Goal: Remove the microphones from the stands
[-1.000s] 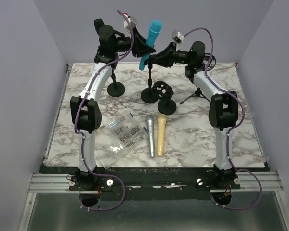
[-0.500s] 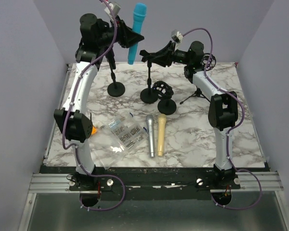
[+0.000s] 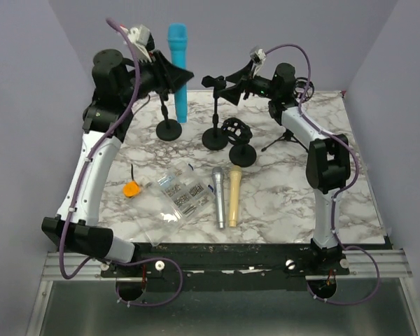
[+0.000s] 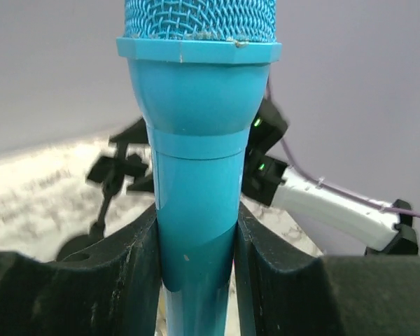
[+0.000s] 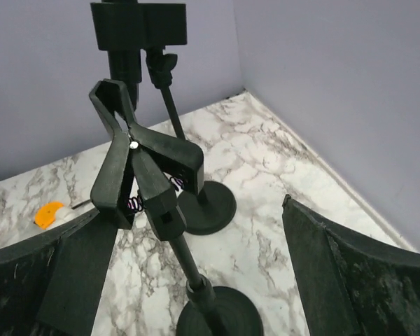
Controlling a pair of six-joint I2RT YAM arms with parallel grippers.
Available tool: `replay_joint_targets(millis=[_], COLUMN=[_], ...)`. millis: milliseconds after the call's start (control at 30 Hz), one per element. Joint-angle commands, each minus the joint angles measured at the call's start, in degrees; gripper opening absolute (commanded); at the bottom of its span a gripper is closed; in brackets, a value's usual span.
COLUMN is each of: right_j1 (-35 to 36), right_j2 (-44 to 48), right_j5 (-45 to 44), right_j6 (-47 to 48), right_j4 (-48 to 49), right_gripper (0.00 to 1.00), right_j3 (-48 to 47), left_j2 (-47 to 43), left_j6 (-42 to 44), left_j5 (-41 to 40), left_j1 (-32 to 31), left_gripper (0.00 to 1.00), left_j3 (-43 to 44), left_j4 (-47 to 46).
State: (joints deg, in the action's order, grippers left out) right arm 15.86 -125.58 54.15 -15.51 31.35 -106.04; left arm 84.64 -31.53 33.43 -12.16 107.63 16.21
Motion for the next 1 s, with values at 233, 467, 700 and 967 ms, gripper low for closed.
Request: replay_joint_targets(millis=[233, 467, 700, 967], right_j1=[-0.04, -0.04, -0.04, -0.04], right_j2=[15.89, 26.19, 41.59, 55.95], right_j5=[-23.33, -43.22, -43.89, -46.07], right_j6=[-1.72, -6.86, -9.19, -8.87], right_j4=[-23.01, -44.91, -45.50, -41.83], right_gripper=[1.00, 1.00, 1.00, 1.00], right_j3=[3.24, 2.65, 17.10, 26.98], left_j2=[-23.70, -28.12, -13.49, 6.20], left_j6=[-10.08, -21.67, -31.50, -35.04], left_j5=[-11.96, -22.95, -34.17, -42.07], left_j1=[-12.29, -25.95, -40.91, -47.51], left_gripper=[0.00, 0.00, 0.00, 0.00], left_j3=[-46.32, -64.21, -62.08, -48.72], left_j4=[-1.22, -8.25, -14.79, -13.88])
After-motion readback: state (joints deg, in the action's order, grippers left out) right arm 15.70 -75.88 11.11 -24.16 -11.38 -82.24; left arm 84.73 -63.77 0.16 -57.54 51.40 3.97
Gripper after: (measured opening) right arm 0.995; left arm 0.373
